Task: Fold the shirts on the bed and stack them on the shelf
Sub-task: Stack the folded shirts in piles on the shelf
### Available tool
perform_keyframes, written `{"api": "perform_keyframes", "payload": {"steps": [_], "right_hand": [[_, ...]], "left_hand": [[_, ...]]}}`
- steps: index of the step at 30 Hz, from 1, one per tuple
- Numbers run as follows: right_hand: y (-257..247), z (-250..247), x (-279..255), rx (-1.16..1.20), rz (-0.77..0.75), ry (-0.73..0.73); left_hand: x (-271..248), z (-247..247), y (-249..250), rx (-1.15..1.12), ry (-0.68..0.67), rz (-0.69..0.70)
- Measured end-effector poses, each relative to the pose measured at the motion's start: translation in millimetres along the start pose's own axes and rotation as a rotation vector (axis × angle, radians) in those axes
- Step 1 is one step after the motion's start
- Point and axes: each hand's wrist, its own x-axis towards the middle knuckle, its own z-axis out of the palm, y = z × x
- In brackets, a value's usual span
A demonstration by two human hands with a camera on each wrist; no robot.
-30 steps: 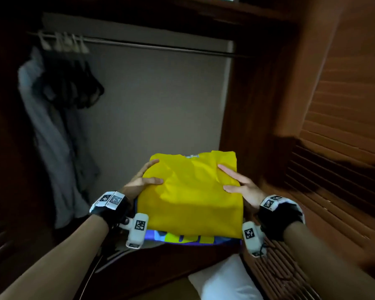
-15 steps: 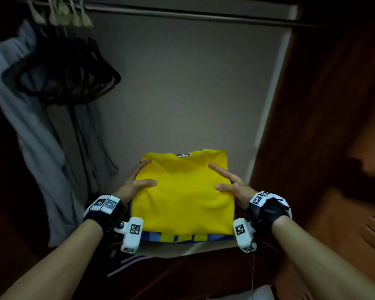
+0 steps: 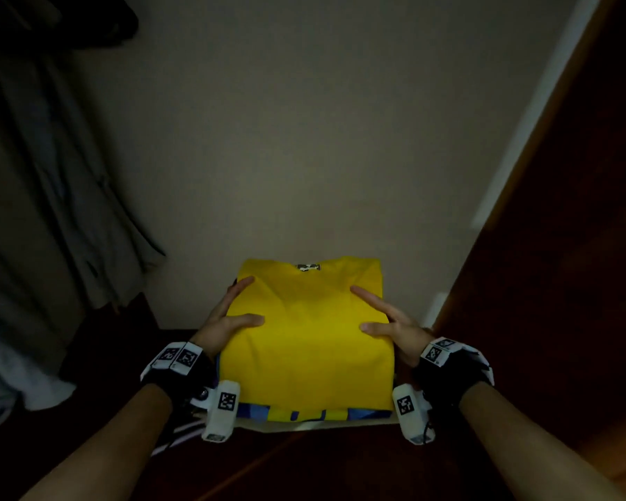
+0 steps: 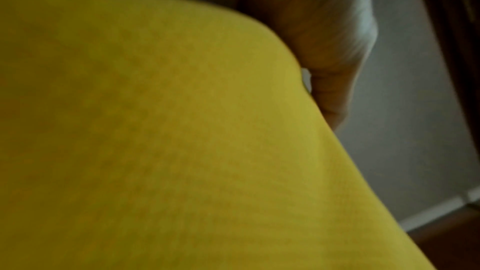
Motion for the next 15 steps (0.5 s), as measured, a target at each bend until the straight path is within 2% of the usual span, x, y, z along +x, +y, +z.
{"api": "perform_keyframes", "payload": {"steps": [7, 15], "right_hand": [[169, -22, 93, 0.065, 0.007, -0.022], [333, -16, 162, 0.085, -0.056, -0.058]], "left_hand": [[88, -20, -159, -0.006, 0.014, -0.028], [148, -49, -323, -0.031, 0.016, 0.000]]}}
